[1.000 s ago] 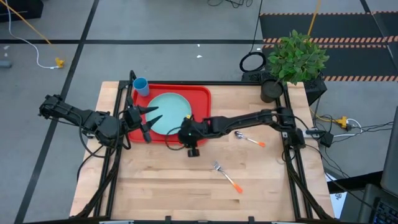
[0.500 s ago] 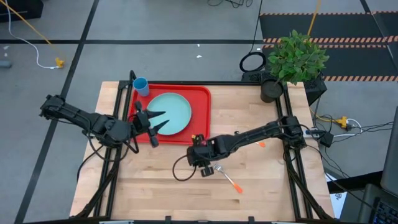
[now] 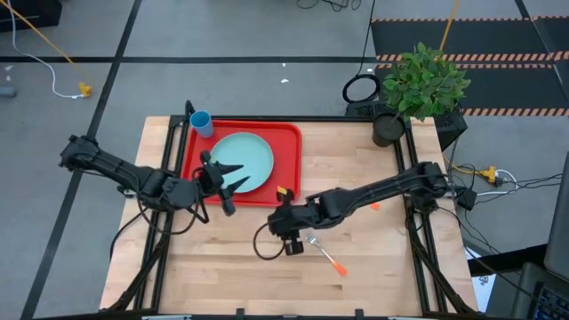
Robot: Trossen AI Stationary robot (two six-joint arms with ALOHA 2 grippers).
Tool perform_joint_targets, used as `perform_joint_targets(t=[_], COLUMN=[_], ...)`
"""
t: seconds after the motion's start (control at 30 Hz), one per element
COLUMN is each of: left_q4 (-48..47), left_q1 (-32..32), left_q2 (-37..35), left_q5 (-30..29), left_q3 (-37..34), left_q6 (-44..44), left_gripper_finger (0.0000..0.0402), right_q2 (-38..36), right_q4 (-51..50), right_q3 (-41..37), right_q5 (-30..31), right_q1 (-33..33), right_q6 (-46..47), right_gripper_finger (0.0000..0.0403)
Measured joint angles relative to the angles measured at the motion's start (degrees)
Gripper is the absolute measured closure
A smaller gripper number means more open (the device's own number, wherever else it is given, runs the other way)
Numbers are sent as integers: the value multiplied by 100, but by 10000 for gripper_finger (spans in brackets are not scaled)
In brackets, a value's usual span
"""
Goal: Pick and place plate/cup/fork/spoon on tray
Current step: Put the orange fork on the red serving tray to the right of the blue plate
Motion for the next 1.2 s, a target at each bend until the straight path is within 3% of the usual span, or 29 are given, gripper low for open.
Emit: perform_joint_targets(t=[0.4, 0.67, 0.87, 1.03, 1.2], left_q4=[597, 1216, 1607, 1599, 1221], left_q1=[-45, -353, -868, -1183, -1312], left_q2=[924, 1462, 1808, 2442, 3247], left_q5=[15, 53, -262, -524, -621], left_q3=[-3, -4, 3, 482, 1401], left_q6=[-754, -1055, -1612, -1940, -2015], left_gripper_finger=[234, 234, 234, 234, 234], right_q2=[-932, -1038, -1040, -1040, -1040], right_q4=[-163, -1514, -2143, -2354, -2450], right_q3=[2, 2, 2, 2, 2], right_q5=[33, 921, 1061, 1098, 1783], right_q1=[79, 499, 884, 1297, 1836], right_q6=[747, 1532, 1728, 1780, 2039], right_gripper_finger=[273, 273, 273, 273, 273])
